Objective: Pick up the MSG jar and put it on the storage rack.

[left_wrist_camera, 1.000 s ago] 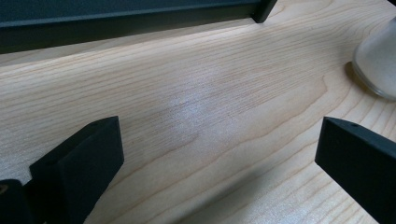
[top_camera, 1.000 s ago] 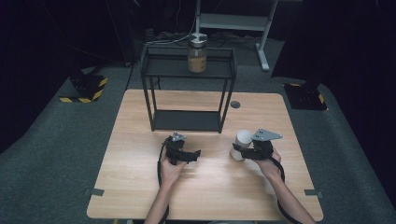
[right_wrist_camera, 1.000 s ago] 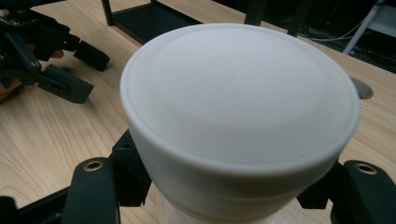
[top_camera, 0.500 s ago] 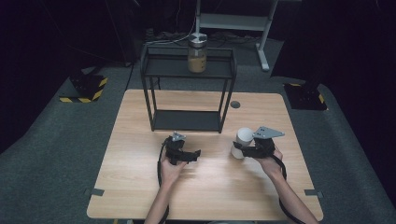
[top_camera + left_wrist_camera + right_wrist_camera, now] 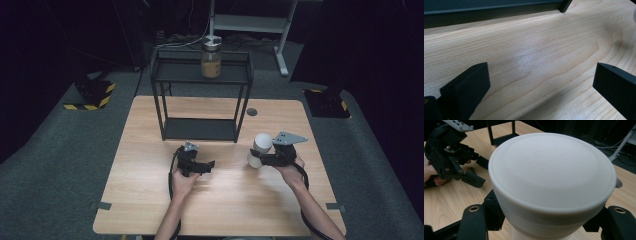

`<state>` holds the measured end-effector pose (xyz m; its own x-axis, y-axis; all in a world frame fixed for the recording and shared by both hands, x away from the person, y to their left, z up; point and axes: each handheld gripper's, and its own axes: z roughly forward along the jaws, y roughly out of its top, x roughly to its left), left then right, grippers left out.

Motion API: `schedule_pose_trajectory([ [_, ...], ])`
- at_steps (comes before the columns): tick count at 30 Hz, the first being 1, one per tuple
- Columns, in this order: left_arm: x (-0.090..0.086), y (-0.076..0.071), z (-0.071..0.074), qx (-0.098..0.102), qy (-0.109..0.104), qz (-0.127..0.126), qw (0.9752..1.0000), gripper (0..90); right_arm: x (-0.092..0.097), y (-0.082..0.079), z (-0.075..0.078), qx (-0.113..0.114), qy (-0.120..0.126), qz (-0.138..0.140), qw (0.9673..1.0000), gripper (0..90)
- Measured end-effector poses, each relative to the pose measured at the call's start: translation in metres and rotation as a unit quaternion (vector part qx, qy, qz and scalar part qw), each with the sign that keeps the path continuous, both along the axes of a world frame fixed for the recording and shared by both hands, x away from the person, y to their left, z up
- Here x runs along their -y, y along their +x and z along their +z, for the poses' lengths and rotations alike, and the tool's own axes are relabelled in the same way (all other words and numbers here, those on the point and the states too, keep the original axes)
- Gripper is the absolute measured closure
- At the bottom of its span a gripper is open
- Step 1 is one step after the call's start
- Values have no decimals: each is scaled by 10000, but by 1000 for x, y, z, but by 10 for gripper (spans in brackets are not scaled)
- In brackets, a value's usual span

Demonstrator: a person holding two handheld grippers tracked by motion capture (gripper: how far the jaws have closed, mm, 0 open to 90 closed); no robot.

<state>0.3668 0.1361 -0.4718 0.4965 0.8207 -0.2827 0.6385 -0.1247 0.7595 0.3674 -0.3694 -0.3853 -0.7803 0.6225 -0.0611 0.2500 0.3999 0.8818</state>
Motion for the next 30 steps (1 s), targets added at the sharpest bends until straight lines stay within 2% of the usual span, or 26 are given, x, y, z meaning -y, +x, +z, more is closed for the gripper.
schedule_pose_trajectory([
  [15,0,0,0,4,-3,5,10000,11,-2,6,30,27,89,219,9997,352],
  [30,0,0,0,0,7,-4,10000,11,-6,9,61,33,131,303,9995,352],
])
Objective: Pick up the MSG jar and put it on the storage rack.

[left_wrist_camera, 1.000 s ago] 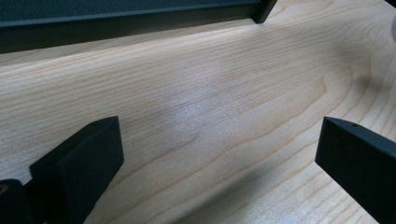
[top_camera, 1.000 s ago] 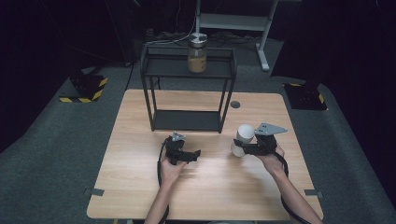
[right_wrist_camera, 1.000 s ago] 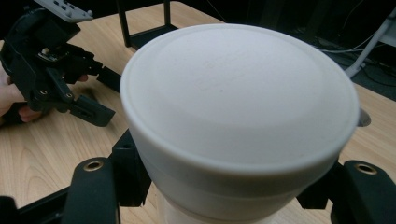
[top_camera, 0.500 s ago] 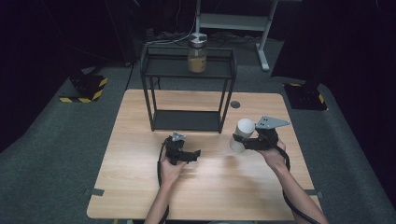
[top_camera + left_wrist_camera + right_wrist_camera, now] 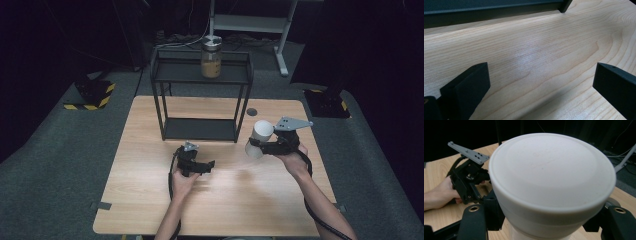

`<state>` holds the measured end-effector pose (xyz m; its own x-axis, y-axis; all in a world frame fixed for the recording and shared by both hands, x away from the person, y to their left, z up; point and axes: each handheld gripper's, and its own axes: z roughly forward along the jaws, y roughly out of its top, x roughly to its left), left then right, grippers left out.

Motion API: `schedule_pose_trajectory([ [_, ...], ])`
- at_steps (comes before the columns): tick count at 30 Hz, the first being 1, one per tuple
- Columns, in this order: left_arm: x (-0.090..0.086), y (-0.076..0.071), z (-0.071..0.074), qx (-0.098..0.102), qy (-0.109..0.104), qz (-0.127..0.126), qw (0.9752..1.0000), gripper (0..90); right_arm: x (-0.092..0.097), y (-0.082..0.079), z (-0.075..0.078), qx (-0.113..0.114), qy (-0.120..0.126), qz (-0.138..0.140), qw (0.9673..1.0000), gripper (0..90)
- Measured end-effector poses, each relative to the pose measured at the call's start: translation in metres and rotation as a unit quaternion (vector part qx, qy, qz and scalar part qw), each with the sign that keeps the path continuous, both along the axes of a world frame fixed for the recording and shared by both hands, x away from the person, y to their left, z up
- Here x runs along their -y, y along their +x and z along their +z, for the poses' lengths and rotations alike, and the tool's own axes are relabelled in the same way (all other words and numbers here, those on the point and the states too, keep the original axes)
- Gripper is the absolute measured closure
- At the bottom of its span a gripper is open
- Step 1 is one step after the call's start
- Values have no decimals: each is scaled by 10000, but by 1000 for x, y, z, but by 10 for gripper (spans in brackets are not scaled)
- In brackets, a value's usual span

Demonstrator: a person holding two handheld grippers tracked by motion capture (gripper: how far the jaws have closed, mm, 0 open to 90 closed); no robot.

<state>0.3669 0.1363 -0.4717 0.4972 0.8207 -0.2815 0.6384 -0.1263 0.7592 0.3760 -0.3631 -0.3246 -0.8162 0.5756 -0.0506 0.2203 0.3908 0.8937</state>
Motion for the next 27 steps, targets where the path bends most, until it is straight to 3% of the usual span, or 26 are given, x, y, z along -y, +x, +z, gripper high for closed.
schedule_pose_trajectory([
  [27,0,0,0,2,-4,2,10000,13,-8,5,61,187,163,381,9990,352],
])
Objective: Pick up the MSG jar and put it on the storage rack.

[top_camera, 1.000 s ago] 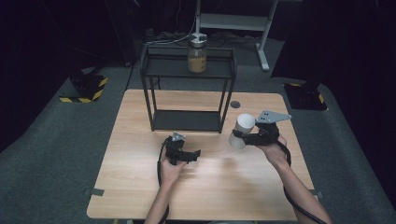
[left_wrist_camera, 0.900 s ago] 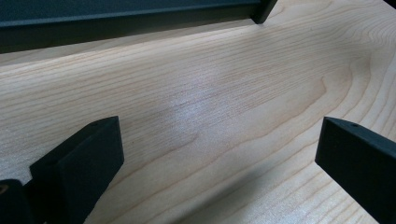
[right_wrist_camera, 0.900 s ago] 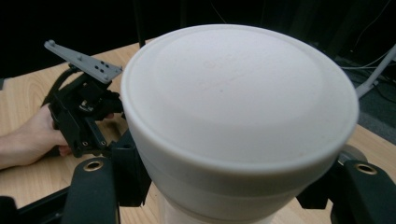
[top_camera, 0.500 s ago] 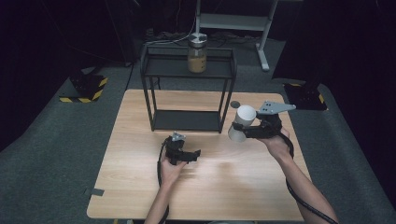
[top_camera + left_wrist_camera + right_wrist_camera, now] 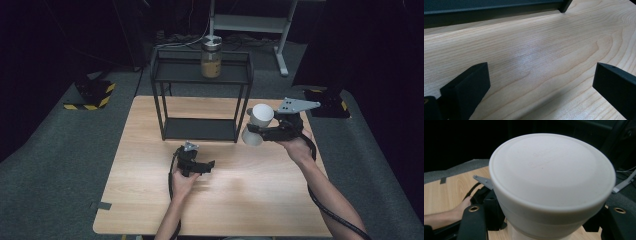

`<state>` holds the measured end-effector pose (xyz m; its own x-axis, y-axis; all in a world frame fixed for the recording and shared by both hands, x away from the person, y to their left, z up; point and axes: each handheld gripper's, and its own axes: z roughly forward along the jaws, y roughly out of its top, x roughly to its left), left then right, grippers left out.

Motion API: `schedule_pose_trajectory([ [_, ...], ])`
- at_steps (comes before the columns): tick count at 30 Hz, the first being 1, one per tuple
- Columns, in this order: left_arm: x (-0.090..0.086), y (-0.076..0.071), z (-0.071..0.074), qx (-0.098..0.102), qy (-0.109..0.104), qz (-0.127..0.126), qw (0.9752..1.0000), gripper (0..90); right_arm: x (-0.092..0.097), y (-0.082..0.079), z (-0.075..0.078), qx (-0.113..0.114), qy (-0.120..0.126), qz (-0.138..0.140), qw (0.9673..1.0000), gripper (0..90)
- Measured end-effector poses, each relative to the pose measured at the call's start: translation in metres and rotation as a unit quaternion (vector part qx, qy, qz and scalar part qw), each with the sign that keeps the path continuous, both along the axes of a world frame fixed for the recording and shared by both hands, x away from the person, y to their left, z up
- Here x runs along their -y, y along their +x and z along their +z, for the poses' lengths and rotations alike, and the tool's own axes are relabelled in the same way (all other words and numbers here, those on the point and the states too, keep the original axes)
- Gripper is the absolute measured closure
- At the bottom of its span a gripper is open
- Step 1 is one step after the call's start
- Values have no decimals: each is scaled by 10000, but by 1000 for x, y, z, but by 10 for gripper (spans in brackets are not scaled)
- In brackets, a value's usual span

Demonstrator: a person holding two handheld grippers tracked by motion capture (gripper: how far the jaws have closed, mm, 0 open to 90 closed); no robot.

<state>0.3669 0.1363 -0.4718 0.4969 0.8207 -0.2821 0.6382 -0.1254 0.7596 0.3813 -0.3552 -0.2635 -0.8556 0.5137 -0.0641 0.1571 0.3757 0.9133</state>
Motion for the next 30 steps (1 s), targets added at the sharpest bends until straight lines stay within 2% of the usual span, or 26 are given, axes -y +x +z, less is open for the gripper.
schedule_pose_trajectory([
  [12,0,0,0,-3,9,-6,10000,13,-2,7,30,33,131,174,9998,352],
  [22,0,0,0,1,2,9,10000,13,-12,15,61,142,168,312,9993,353],
  [30,-1,0,0,-5,-10,-3,10000,13,-19,22,78,151,232,312,9991,353],
])
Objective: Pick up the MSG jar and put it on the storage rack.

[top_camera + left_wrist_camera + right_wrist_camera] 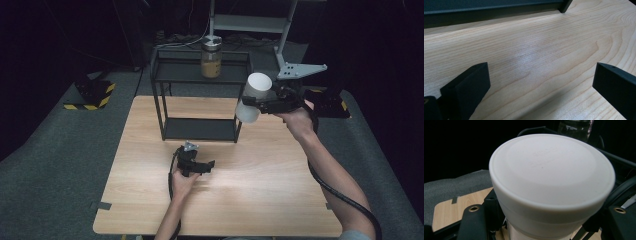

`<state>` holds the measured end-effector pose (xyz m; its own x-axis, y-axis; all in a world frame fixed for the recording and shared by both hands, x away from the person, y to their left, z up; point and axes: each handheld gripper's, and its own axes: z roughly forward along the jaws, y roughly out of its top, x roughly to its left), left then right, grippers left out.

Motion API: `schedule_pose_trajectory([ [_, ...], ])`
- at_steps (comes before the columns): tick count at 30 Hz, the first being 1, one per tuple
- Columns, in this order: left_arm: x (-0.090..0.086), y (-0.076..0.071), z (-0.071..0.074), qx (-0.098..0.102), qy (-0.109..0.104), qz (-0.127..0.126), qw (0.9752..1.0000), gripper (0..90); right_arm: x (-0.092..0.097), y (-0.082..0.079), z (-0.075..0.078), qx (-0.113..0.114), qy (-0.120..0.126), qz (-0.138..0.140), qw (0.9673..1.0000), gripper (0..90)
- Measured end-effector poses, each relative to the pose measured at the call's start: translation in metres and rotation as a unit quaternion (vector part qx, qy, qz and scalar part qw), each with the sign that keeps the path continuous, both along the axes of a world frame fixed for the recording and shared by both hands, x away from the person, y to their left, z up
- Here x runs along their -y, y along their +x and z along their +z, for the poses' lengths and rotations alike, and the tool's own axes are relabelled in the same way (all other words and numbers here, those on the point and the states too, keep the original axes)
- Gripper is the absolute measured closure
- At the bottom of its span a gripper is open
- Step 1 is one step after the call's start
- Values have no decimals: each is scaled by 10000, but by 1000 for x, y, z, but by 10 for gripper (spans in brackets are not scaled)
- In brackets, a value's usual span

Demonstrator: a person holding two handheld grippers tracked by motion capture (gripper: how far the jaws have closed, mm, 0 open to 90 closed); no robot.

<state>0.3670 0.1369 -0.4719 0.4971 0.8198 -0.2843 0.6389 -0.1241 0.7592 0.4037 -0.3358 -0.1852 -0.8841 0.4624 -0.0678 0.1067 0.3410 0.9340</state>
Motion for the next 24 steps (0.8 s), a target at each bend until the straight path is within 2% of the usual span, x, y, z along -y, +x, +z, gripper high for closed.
schedule_pose_trajectory([
  [14,0,0,0,2,-13,3,10000,14,-9,18,21,-66,105,-100,9999,353],
  [24,0,0,0,2,-8,4,10000,14,-21,30,29,-70,156,-282,9995,353],
])
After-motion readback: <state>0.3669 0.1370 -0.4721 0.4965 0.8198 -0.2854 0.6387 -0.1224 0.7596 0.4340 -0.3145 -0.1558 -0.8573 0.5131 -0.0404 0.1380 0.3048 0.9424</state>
